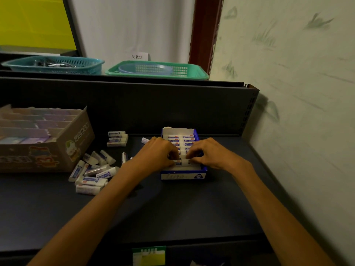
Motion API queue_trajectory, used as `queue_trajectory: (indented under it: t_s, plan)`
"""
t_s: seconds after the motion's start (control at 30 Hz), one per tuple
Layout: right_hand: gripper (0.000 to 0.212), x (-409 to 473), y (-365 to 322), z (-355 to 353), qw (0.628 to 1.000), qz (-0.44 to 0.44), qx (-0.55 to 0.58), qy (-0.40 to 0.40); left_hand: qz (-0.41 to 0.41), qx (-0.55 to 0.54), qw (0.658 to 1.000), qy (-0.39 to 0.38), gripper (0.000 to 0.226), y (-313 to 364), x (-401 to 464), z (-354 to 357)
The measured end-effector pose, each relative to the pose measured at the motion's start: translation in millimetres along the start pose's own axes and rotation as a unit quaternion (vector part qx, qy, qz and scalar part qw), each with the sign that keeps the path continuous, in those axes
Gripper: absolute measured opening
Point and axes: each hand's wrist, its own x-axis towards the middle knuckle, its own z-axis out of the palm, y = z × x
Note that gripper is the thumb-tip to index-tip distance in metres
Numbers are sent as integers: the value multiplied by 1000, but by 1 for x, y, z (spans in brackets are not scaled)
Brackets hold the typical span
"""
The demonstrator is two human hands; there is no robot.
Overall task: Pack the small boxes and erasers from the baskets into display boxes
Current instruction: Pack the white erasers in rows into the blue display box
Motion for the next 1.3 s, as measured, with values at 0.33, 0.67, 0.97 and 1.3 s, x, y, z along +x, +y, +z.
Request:
queue_trajectory:
  t_s: [0.33, 0.67, 0.97, 1.3]
  plan:
    - [20, 4, 1, 1, 1000, 2, -10, -9, 0, -12, 1000, 0, 26, -2, 1, 0]
    - [20, 3, -3, 3, 999, 3, -39, -1, -4, -3, 1000, 13, 27, 0, -1, 2]
    - [23, 0, -13, -1, 1000, -2, -7, 30, 9, -44, 997, 58, 33, -7, -16, -8]
    - [42, 43, -70, 9, 988, -41, -30, 144, -88, 14, 989, 116, 47, -85, -67, -39]
